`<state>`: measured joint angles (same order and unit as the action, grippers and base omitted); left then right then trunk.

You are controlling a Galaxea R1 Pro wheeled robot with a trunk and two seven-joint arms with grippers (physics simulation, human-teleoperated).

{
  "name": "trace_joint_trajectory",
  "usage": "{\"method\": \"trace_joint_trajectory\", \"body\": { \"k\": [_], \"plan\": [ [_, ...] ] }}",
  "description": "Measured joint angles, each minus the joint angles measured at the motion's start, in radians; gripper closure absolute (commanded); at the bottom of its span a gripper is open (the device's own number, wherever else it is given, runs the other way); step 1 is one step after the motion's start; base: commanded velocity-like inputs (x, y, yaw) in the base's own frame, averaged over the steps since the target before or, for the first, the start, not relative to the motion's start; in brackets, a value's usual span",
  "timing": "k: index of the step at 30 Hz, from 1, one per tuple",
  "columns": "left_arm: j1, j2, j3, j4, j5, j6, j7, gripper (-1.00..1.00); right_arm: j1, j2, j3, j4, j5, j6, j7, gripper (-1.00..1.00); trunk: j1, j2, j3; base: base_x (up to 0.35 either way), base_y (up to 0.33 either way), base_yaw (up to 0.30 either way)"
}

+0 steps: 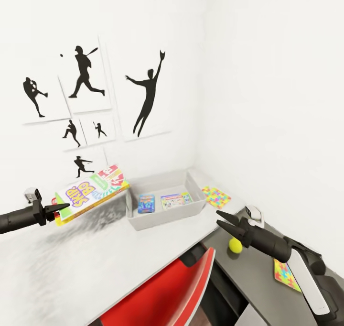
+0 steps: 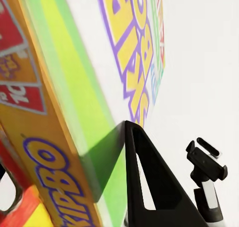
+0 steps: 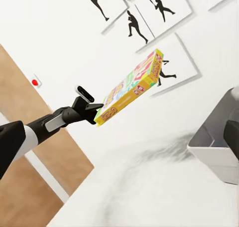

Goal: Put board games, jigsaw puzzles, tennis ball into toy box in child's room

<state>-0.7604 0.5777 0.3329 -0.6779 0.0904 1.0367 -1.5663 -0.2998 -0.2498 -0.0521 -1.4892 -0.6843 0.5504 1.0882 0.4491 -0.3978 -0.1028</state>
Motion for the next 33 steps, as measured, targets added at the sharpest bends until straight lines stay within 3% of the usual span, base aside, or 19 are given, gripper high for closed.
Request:
{"method": "trace_joint_trajectory", "body": {
  "k": [14, 33],
  "plan": [
    [0.0, -0.001, 0.0, 0.0, 0.015, 0.0, 0.0, 1.0, 0.0, 0.0, 0.001, 0.001, -0.001, -0.001, 0.001, -1.0, 0.0, 0.0, 0.0, 0.12, -0.003, 0.0],
    [0.0, 0.0, 0.0, 0.0, 0.016, 0.0, 0.0, 1.0, 0.0, 0.0, 0.001, 0.001, -0.002, -0.002, 0.001, -1.0, 0.0, 0.0, 0.0, 0.031, 0.006, 0.0]
  ]
}}
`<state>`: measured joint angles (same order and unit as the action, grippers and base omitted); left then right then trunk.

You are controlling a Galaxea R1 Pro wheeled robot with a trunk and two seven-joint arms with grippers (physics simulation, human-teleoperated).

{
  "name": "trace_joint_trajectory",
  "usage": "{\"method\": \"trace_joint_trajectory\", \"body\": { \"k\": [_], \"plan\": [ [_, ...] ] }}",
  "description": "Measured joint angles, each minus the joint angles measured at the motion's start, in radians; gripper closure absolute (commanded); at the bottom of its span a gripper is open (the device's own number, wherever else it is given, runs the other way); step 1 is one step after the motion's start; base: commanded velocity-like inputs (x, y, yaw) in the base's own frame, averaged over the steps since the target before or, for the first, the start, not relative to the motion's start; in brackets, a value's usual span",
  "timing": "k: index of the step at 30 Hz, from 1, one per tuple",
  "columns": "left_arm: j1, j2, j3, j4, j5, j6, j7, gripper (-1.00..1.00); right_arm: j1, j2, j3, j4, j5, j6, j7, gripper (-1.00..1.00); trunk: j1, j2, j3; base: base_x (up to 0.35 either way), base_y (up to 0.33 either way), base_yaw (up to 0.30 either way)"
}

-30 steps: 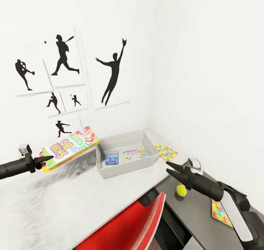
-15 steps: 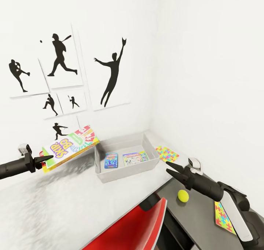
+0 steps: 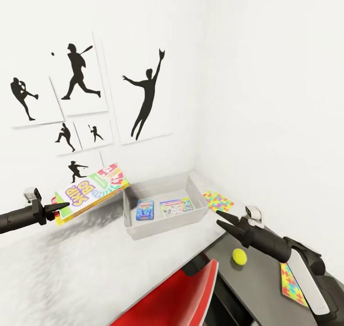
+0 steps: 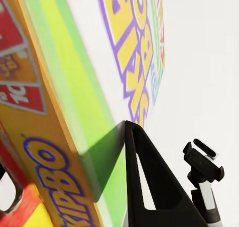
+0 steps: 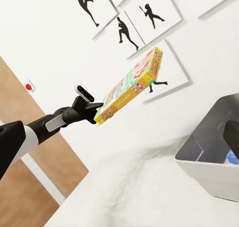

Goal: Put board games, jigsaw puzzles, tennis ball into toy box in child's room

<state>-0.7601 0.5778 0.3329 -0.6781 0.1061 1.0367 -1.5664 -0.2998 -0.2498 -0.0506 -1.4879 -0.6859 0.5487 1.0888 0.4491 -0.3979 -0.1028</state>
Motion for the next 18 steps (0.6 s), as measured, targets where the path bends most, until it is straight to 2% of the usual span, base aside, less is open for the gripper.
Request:
{"method": "trace_joint_trajectory", "body": {
  "k": [13, 18],
  "plan": [
    [0.0, -0.001, 0.0, 0.0, 0.001, 0.0, 0.0, 1.0, 0.0, 0.0, -0.001, 0.0, 0.0, 0.003, -0.001, -1.0, 0.0, 0.0, 0.0, 0.031, 0.009, 0.0],
    [0.0, 0.0, 0.0, 0.0, 0.0, 0.0, 0.0, 1.0, 0.0, 0.0, -0.001, -0.001, -0.001, 0.004, -0.001, -1.0, 0.0, 0.0, 0.0, 0.116, 0.0, 0.0]
  ]
}}
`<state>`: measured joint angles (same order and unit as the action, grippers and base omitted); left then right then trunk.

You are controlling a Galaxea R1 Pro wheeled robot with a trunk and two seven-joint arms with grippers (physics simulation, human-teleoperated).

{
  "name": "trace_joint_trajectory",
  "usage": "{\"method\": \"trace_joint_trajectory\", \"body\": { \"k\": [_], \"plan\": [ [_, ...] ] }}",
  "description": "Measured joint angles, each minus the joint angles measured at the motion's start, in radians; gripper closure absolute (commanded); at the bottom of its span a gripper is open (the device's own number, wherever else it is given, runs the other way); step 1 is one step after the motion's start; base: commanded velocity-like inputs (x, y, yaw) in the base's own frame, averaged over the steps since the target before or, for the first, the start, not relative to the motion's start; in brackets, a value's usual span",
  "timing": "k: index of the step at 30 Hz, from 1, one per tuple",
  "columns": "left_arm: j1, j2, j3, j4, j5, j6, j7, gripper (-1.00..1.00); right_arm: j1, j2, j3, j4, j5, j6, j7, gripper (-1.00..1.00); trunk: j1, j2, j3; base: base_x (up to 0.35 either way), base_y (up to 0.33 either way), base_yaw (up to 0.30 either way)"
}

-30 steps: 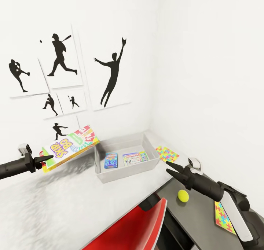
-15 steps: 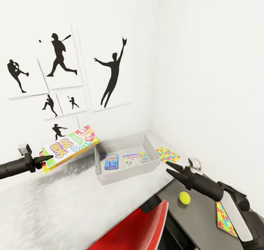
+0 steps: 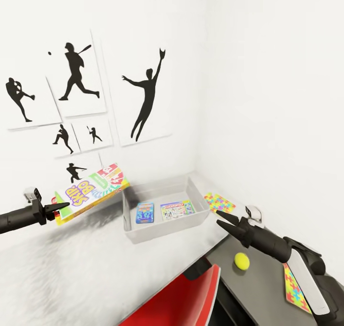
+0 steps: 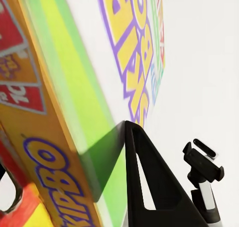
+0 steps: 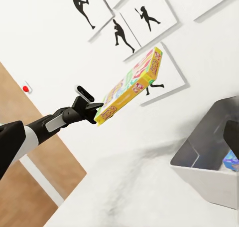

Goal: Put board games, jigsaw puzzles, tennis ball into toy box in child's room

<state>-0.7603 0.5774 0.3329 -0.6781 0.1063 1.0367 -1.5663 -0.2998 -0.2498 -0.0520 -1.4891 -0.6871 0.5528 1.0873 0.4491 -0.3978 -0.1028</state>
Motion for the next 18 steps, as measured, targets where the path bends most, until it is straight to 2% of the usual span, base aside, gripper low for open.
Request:
{"method": "trace_joint_trajectory", "body": {
  "k": [18],
  "plan": [
    [0.0, -0.001, -0.001, -0.001, 0.0, 0.0, 0.0, 1.0, 0.0, 0.0, -0.017, 0.001, 0.0, 0.004, 0.0, -1.0, 0.0, 0.0, 0.0, 0.021, 0.0, 0.0]
  ]
}}
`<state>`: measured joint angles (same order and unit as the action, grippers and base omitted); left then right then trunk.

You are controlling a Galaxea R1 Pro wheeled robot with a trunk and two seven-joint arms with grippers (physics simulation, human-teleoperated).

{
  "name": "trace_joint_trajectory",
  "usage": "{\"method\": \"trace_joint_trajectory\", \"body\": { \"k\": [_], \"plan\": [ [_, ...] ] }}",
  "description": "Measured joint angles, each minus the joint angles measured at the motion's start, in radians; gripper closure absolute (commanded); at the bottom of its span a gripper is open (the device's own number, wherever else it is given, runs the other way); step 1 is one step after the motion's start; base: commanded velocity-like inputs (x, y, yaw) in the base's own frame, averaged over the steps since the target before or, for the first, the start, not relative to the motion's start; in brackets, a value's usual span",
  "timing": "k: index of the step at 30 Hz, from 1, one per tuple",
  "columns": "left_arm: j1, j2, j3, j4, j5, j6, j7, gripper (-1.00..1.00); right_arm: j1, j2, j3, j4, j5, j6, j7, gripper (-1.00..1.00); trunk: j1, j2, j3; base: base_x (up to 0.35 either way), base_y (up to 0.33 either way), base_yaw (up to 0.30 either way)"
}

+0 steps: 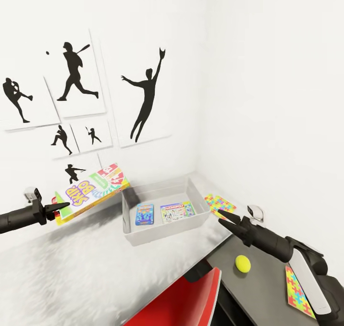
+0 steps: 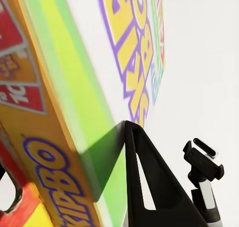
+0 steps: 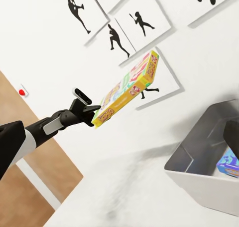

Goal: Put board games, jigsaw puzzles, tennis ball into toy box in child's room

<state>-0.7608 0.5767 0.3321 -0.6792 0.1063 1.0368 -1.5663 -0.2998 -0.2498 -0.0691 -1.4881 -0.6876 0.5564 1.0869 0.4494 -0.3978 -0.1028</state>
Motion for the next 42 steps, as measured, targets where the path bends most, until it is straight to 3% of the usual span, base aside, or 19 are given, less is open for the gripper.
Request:
{"method": "trace_joint_trajectory", "body": {
  "k": [10, 17, 21, 24, 27, 29, 31, 36, 38, 42],
  "plan": [
    [-0.009, -0.014, -0.003, -0.032, 0.0, 0.0, 0.0, 1.0, 0.0, 0.0, -0.001, 0.0, -0.002, 0.0, 0.0, -1.0, 0.0, 0.0, 0.0, 0.0, 0.0, 0.0],
    [-0.086, -0.084, -0.012, -0.075, -0.016, 0.0, 0.0, 1.0, 0.0, 0.0, -0.001, 0.0, -0.002, 0.0, 0.0, -1.0, 0.0, 0.0, 0.0, 0.0, 0.0, 0.0],
    [-0.148, -0.148, -0.016, -0.076, -0.059, 0.0, 0.039, 1.0, 0.0, 0.0, -0.007, 0.0, -0.002, 0.0, 0.0, -1.0, 0.0, 0.0, 0.0, 0.0, 0.0, 0.0],
    [-0.184, -0.18, -0.016, -0.063, -0.084, 0.0, 0.076, 1.0, 0.0, 0.0, -0.017, 0.001, -0.002, 0.0, 0.0, -1.0, 0.0, 0.0, 0.0, 0.0, 0.0, 0.0],
    [-0.245, -0.235, -0.018, -0.005, -0.125, 0.0, 0.143, 1.0, 0.0, 0.0, -0.032, 0.007, -0.002, 0.001, 0.0, -1.0, 0.0, 0.0, 0.0, 0.0, 0.0, 0.0],
    [-0.272, -0.258, -0.018, 0.027, -0.139, 0.0, 0.175, 1.0, 0.0, 0.0, -0.037, 0.011, -0.003, 0.001, 0.0, -1.0, 0.0, 0.0, 0.0, 0.0, 0.0, 0.0],
    [-0.319, -0.308, -0.021, 0.093, -0.169, -0.001, 0.275, 1.0, 0.0, -0.001, -0.046, 0.014, -0.004, 0.001, 0.001, -1.0, 0.0, 0.0, 0.0, 0.0, 0.0, 0.0],
    [-0.355, -0.374, -0.02, 0.137, -0.177, 0.003, 0.444, 1.0, 0.0, -0.001, -0.052, 0.016, -0.005, 0.002, 0.002, -1.0, 0.0, 0.0, 0.0, 0.0, 0.0, 0.0],
    [-0.364, -0.412, -0.022, 0.147, -0.186, 0.001, 0.542, 1.0, 0.0, -0.001, -0.053, 0.016, -0.006, 0.002, 0.002, -1.0, 0.0, 0.0, 0.0, 0.0, 0.0, 0.0],
    [-0.373, -0.471, -0.02, 0.153, -0.177, 0.004, 0.654, 1.0, 0.0, -0.001, -0.054, 0.015, -0.006, 0.002, 0.002, -1.0, 0.0, 0.0, 0.0, 0.0, 0.0, 0.0]
  ]
}}
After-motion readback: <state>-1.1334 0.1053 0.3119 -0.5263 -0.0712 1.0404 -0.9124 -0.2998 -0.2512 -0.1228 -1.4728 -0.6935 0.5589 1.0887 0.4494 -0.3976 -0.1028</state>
